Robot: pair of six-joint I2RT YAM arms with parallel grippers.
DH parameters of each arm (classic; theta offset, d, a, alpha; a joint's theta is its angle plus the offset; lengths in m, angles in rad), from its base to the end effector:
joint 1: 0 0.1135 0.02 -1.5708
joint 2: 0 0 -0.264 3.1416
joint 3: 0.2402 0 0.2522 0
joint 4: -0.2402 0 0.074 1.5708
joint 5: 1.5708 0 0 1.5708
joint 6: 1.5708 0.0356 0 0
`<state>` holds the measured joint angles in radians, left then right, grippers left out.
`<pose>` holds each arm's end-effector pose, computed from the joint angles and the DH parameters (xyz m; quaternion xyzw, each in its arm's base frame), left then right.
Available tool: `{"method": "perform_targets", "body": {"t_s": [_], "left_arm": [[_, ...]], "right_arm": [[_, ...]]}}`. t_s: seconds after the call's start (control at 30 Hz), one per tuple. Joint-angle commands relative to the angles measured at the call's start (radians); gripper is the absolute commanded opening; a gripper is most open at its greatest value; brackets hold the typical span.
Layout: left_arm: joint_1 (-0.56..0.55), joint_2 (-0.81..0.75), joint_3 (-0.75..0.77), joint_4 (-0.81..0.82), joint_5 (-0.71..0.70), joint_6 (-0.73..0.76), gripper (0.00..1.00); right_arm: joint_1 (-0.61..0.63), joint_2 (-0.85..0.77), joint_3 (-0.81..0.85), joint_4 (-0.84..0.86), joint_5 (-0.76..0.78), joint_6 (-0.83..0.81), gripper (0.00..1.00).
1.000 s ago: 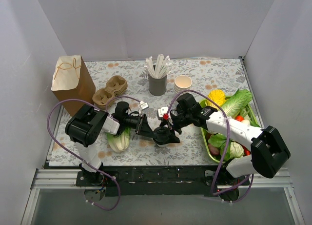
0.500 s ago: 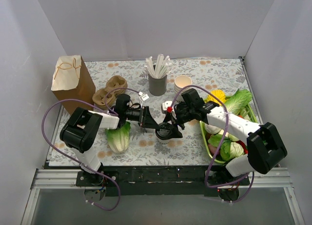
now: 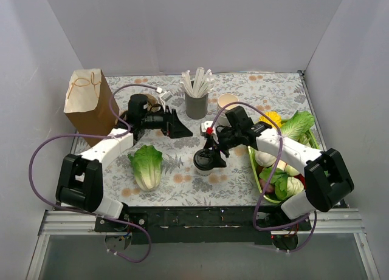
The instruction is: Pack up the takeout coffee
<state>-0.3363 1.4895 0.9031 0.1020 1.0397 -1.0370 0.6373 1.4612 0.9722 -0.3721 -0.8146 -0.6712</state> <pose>0.2893 -0.1337 0.2482 -0.0138 0.7860 -0.6133 0.0773 0.2255 0.1991 0.2392 -0.6332 0.5994 0.3660 0.3253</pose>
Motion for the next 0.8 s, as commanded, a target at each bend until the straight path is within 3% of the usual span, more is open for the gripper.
{"method": "perform_targets", "body": {"t_s": [0.0, 0.23, 0.77], "left_arm": [[0.068, -0.106, 0.068, -0.197, -0.113, 0.089, 0.98], [0.095, -0.178, 0.118, -0.303, -0.194, 0.126, 0.98], [0.155, -0.178, 0.295, -0.528, -0.273, 0.258, 0.98]], "right_arm": [[-0.027, 0.051, 0.074, -0.011, 0.081, -0.004, 0.69], [-0.050, 0.106, 0.149, 0.039, 0.101, 0.021, 0.61], [-0.054, 0.473, 0.499, 0.182, 0.117, 0.163, 0.63]]}}
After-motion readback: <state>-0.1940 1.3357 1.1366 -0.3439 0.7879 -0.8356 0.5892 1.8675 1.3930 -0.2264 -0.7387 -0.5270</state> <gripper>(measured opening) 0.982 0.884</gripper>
